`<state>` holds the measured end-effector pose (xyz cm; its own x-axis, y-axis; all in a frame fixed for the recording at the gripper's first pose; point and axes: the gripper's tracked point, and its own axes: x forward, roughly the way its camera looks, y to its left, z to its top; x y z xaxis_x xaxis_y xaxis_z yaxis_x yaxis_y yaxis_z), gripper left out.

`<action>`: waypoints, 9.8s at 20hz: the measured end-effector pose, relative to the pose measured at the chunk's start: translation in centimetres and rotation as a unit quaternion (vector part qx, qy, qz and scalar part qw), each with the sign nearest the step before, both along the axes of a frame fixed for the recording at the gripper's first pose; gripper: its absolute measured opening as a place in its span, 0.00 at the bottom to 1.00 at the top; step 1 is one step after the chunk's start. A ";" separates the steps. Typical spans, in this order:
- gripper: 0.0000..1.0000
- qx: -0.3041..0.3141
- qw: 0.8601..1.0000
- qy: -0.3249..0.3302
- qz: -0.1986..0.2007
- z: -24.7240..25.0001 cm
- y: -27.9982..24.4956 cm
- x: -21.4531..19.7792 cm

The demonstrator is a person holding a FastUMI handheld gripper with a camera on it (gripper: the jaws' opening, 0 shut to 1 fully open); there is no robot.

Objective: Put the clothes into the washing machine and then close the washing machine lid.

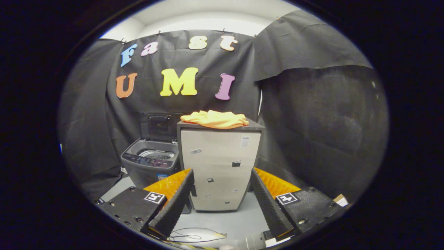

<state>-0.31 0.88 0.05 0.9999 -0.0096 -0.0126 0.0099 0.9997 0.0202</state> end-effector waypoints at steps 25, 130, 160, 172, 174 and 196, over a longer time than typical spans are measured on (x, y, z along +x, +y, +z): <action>1.00 0.032 0.999 -0.015 -0.004 16.9 -4.5 13.2; 0.13 0.087 0.930 0.239 0.264 26.1 37.9 30.4; 0.13 0.045 0.881 0.445 0.156 4.2 45.0 44.8; 0.16 0.031 0.888 0.444 0.118 3.3 44.6 45.7; 0.21 0.028 0.885 0.447 0.125 3.2 44.7 45.3; 0.65 -0.064 0.950 0.283 0.116 12.3 43.2 45.3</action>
